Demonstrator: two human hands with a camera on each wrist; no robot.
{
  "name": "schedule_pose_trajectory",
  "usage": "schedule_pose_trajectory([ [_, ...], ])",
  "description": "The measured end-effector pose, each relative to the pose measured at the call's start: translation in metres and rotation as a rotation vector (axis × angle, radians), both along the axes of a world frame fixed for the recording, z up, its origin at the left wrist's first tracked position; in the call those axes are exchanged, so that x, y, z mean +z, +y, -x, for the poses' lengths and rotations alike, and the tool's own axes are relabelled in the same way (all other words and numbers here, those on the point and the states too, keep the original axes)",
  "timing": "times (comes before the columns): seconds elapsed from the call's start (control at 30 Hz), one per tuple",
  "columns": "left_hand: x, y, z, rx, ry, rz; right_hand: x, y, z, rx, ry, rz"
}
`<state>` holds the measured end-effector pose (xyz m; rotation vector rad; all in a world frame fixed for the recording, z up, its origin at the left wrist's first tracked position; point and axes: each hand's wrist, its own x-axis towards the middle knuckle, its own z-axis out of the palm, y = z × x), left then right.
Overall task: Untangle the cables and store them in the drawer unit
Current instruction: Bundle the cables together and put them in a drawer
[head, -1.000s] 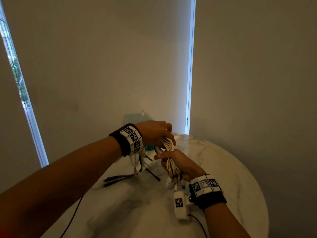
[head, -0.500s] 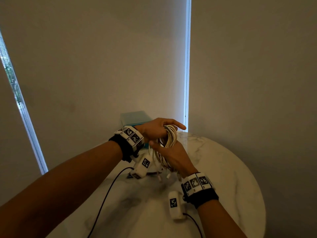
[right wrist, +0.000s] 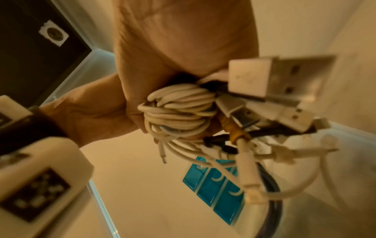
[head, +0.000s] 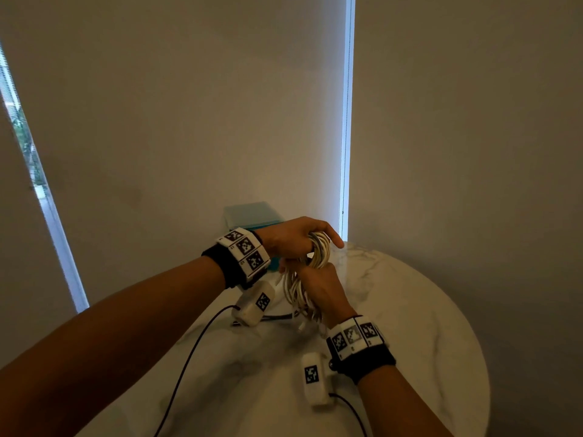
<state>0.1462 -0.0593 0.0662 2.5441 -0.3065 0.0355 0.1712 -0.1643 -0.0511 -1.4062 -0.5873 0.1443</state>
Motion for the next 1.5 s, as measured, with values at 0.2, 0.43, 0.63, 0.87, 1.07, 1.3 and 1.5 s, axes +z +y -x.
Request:
schedule_pose_trajectory([
  [0.2,0.008,-0.007,-0.003,-0.03,-0.198,-0.341,0.015,-0.001,0.002,0.082,0.037,0.227],
  [0.43,-0.007,-0.004,-0.007,-0.056,-0.392,-0.183,0.003,-0.024,-0.018,0.096,0.088,0.024],
  [0.63,-0.064,0.005,0.011,0.046,0.024,0.378,-0.001,-0.018,-0.032,0.045,0.318,-0.181],
  [0.87,-0.096,0.013,0.004,0.072,0.11,0.215,-0.014,-0.032,-0.047,0.109,0.493,-0.13],
  [1.07,-0.118,0.036,0.009,0.043,0.064,0.211,-0.022,-0.023,-0.051,-0.053,0.409,-0.12],
  [1.3,-0.124,0.033,0.024,0.102,0.113,0.624,-0.024,-0.013,-0.046,-0.252,0.332,-0.162],
  [1.5,-0.125,0.029,0.021,0.207,0.125,0.505,-0.02,-0.011,-0.033,-0.239,0.34,-0.242],
])
